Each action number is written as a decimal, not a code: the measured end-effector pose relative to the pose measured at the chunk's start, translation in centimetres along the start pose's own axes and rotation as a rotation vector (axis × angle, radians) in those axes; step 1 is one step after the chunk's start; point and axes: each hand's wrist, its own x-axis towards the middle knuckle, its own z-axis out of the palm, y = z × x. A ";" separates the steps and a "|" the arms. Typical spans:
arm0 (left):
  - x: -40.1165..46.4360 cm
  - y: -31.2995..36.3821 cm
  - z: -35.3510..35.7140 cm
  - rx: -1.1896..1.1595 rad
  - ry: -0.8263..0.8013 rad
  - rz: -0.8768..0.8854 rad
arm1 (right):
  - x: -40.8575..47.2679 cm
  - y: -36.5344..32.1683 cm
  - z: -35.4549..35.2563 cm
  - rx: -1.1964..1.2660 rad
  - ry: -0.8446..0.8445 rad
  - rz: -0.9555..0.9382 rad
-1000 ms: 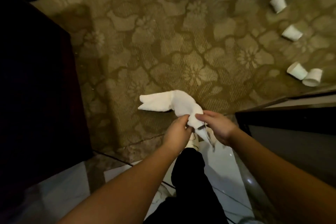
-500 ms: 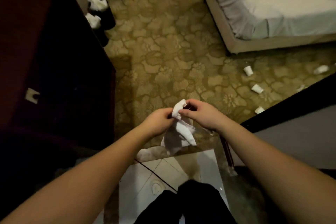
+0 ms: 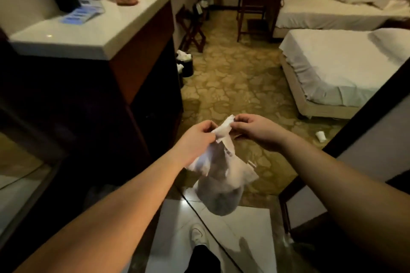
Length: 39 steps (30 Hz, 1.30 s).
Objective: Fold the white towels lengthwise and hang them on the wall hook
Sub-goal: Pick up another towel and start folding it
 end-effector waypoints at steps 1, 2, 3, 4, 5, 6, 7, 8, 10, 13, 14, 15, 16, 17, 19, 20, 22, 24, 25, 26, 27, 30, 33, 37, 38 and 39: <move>-2.0 0.1 0.0 -0.075 0.020 -0.008 | -1.5 -0.4 1.1 0.023 -0.019 -0.022; -4.8 0.2 -0.1 -0.150 0.053 -0.022 | -3.5 -0.8 2.7 0.039 -0.048 -0.041; -6.8 0.4 -0.3 -0.222 0.074 -0.037 | -5.2 -1.2 3.9 0.030 -0.076 -0.065; -9.5 0.7 -0.8 -0.276 0.108 -0.053 | -7.3 -1.8 5.3 -0.032 -0.104 -0.097; -11.5 1.2 -1.1 -0.323 0.139 -0.061 | -8.9 -2.3 6.4 -0.118 -0.121 -0.131; -13.6 1.6 -1.5 -0.365 0.166 -0.074 | -10.5 -2.7 7.4 -0.204 -0.128 -0.166; -16.2 2.1 -2.2 -0.402 0.206 -0.088 | -12.4 -3.2 8.7 -0.294 -0.136 -0.201; -18.2 2.4 -2.8 -0.432 0.240 -0.102 | -13.8 -3.5 9.7 -0.380 -0.136 -0.219; -22.7 2.7 -4.2 -0.470 0.320 -0.120 | -16.6 -4.3 11.9 -0.593 -0.119 -0.249; -29.1 2.6 -6.5 -0.496 0.410 -0.083 | -19.8 -4.8 14.8 -0.800 -0.151 -0.247; -31.8 2.4 -7.3 -0.469 0.440 -0.069 | -21.2 -5.1 16.2 -0.798 -0.161 -0.247; -34.0 2.2 -7.9 -0.449 0.449 -0.052 | -22.3 -5.4 17.1 -0.776 -0.141 -0.256; -36.2 2.0 -8.4 -0.436 0.444 -0.038 | -23.3 -5.8 18.0 -0.750 -0.101 -0.285; -38.9 1.4 -9.0 -0.412 0.440 -0.026 | -24.5 -6.1 19.3 -0.733 -0.050 -0.330; -43.8 0.2 -9.9 -0.146 0.449 -0.057 | -27.0 -6.8 21.7 -0.743 0.043 -0.423; -46.1 -0.4 -10.1 0.095 0.475 -0.097 | -28.2 -7.0 22.8 -0.767 0.072 -0.455; -51.6 -1.8 -10.2 0.491 0.566 -0.135 | -31.3 -7.1 25.8 -0.870 0.108 -0.498; -57.3 -3.2 -9.9 0.641 0.609 -0.089 | -34.9 -6.9 29.0 -1.059 0.166 -0.561; -59.7 -3.7 -9.8 0.684 0.630 -0.066 | -36.4 -6.9 30.4 -1.124 0.197 -0.601; -62.0 -4.1 -9.7 0.720 0.649 -0.055 | -37.8 -6.9 31.7 -1.147 0.213 -0.638; -65.0 -4.7 -9.6 0.745 0.669 -0.044 | -39.6 -6.6 33.3 -1.137 0.214 -0.671; -71.9 -5.3 -9.5 0.786 0.697 -0.015 | -43.9 -6.0 36.8 -1.096 0.234 -0.744; -77.9 -5.7 -9.2 0.846 0.709 0.012 | -48.3 -5.6 39.2 -1.050 0.255 -0.789; -85.3 -5.3 -9.0 1.095 0.775 -0.037 | -54.0 -6.4 41.8 -0.834 0.238 -0.728; -86.8 -5.1 -8.8 1.139 0.792 -0.053 | -55.0 -6.5 42.4 -0.814 0.248 -0.732; -88.8 -5.0 -8.5 1.145 0.824 -0.078 | -56.3 -6.7 43.2 -0.792 0.257 -0.752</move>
